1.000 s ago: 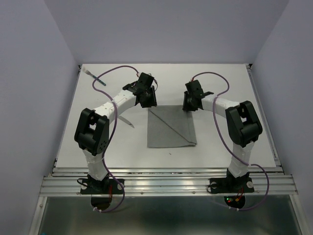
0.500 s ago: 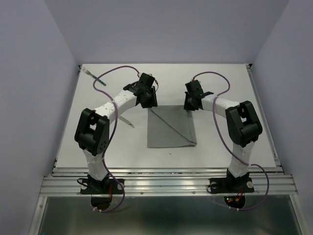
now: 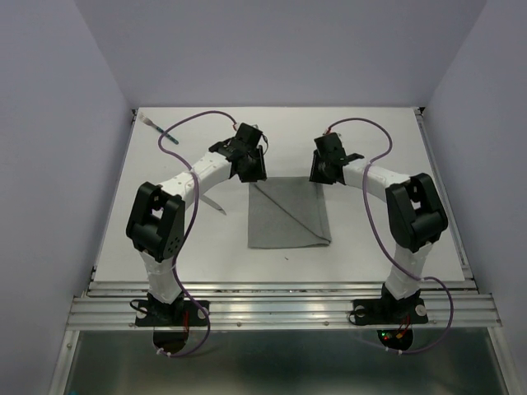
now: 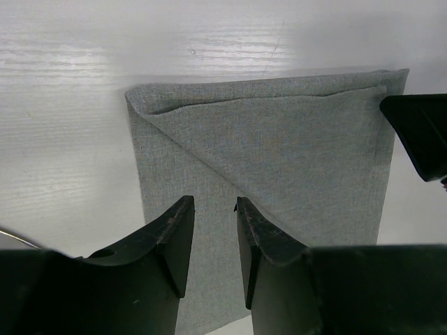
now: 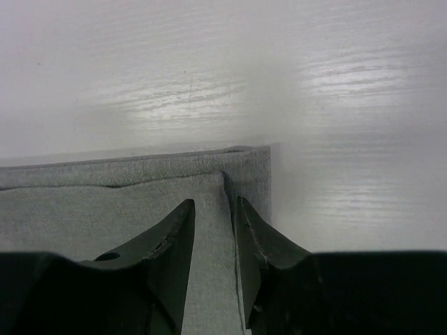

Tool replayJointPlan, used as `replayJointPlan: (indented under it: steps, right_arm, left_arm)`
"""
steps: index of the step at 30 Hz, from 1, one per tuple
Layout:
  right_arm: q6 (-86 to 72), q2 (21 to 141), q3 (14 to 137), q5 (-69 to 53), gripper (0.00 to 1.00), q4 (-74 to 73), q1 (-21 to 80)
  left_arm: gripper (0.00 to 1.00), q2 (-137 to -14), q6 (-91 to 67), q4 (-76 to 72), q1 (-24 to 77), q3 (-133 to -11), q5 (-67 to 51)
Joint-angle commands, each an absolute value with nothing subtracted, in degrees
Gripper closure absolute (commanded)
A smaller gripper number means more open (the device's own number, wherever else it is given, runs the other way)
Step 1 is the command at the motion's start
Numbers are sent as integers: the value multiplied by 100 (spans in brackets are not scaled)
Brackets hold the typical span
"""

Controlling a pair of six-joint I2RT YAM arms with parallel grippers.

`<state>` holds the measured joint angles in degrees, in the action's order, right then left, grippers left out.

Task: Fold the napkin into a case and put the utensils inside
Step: Smooth out the upper triangle-folded napkin at the center of the board.

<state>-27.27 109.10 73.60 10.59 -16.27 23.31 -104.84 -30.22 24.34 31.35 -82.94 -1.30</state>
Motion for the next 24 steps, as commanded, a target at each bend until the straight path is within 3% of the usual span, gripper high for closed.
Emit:
replayJointPlan:
  steps: [1, 5, 9, 15, 24]
  right_arm:
    - [-2830, 9951, 7077, 1195, 62, -1494, 2338]
    - [-2997, 9160, 6339, 862, 64, -1521, 2338]
    - [-3278, 8272, 5381, 616, 87, -1608, 2460]
    - [-3796, 7007, 4230, 317, 99, -1942, 2847]
    - [-4017, 6530, 3560, -114, 99, -2084, 3260]
  left_arm:
    - [58, -10502, -2953, 2461, 3217, -8508, -97]
    - [58, -10802, -2883, 2452, 3164, -8727, -62]
    - [58, -11223, -2777, 2505, 3076, -8921, 95]
    - [58, -11426, -2725, 2461, 2866, -8939, 158]
    - [58, -11724, -2654, 2382, 2690, -9052, 71]
